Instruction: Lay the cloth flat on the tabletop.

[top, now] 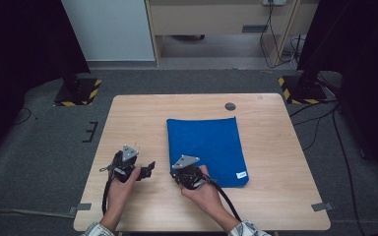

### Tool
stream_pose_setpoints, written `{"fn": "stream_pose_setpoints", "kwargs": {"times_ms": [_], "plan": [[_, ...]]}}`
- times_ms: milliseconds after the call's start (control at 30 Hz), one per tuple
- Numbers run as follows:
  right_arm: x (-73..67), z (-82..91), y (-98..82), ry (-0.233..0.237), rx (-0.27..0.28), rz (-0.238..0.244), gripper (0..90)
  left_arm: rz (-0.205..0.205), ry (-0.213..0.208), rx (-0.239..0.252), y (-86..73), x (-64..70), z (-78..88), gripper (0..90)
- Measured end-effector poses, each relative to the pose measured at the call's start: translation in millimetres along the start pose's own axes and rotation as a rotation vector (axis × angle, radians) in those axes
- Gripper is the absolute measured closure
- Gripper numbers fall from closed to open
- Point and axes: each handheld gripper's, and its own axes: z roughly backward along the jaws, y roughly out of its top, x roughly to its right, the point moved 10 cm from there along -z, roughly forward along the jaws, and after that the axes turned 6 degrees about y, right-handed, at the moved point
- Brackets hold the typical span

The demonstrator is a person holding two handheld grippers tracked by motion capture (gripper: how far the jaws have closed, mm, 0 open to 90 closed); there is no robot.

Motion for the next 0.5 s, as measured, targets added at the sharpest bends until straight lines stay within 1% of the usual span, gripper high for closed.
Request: {"fn": "stream_pose_setpoints", "kwargs": {"times_ms": [33, 67, 133, 300, 367, 400, 500], "plan": [[-2.7, -0.2, 1.6, 0.006, 0.002, 0.002, 87.8, 0.009, -0.012, 0.003, 0.8, 0.8, 1.7, 9.7], [-5.7, -0.6, 3.3, 0.016, 0.005, -0.001, 87.8, 0.006, -0.015, 0.004, 1.1, 1.2, 2.8, 9.7], [-11.9, -2.3, 6.0, 0.035, 0.008, 0.001, 87.7, -0.003, -0.006, 0.009, 2.6, 0.2, 3.5, 9.6], [-30.4, -9.1, 10.4, 0.07, 0.0, 0.016, 87.6, 0.003, -0.007, 0.007, 4.8, -8.3, 3.0, 9.4], [-38.8, -15.5, 11.0, 0.083, -0.01, 0.027, 87.0, 0.013, -0.019, 0.005, 8.1, -13.6, 2.3, 9.5], [-38.8, -15.5, 11.0, 0.083, -0.01, 0.027, 87.0, 0.013, -0.019, 0.005, 8.1, -13.6, 2.3, 9.4], [-44.0, -20.3, 13.3, 0.093, -0.012, 0.021, 86.7, 0.008, -0.031, 0.001, 15.6, -17.1, -0.1, 9.5]]}}
